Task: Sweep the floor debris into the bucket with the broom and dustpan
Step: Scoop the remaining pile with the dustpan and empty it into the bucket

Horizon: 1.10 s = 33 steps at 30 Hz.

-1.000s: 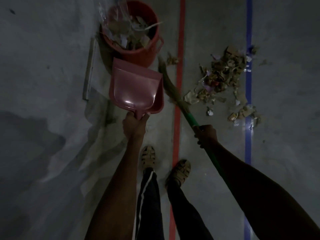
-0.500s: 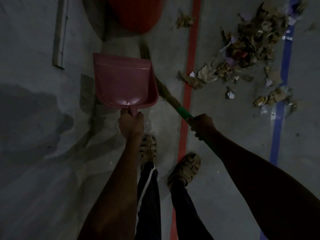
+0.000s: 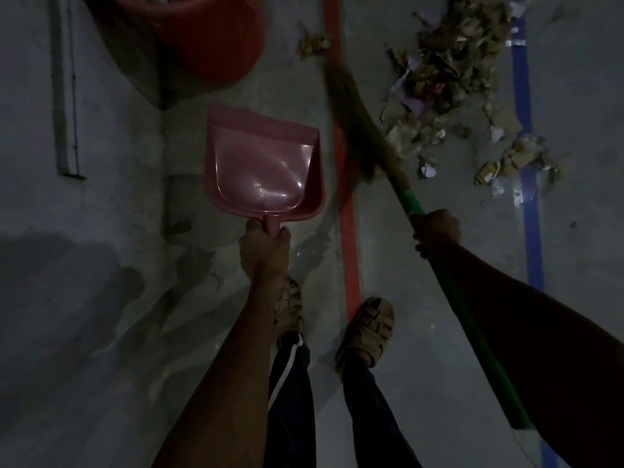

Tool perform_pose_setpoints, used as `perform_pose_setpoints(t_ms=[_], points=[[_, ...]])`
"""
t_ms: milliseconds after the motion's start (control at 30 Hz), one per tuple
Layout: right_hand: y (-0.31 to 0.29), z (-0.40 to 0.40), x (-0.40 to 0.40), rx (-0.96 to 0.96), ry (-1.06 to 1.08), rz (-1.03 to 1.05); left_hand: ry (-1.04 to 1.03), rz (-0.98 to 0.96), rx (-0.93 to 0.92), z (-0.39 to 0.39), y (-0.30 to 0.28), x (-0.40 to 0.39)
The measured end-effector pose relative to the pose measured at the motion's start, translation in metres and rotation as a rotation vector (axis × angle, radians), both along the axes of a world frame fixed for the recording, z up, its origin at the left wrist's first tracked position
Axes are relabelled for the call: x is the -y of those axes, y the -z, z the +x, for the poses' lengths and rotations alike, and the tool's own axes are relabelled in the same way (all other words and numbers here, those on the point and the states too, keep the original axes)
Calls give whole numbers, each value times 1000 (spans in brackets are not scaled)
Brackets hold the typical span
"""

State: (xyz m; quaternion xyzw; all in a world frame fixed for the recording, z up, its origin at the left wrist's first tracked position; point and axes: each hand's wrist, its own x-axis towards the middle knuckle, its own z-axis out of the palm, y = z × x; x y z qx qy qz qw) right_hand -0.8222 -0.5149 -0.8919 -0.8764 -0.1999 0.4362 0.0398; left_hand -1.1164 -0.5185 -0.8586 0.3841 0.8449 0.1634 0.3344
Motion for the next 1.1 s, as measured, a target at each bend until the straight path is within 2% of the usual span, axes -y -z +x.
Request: perform_pose_setpoints(t_ms=[167, 267, 467, 667, 867, 1100], points=[[-14, 47, 3, 107, 173, 25, 101, 9, 11, 15, 7, -12], [-28, 64, 3, 153, 195, 63, 146, 15, 30, 28, 2, -23], [-60, 70, -2, 197, 19, 195, 209, 66, 70, 49, -27, -58], [-101, 45, -44, 100, -86, 254, 231, 59, 33, 46, -61, -109], [-106, 1, -112, -50, -109, 209, 216, 22, -39, 22, -100, -148], [-70, -48, -210, -161, -195, 254, 172, 91, -52, -11, -70, -198]])
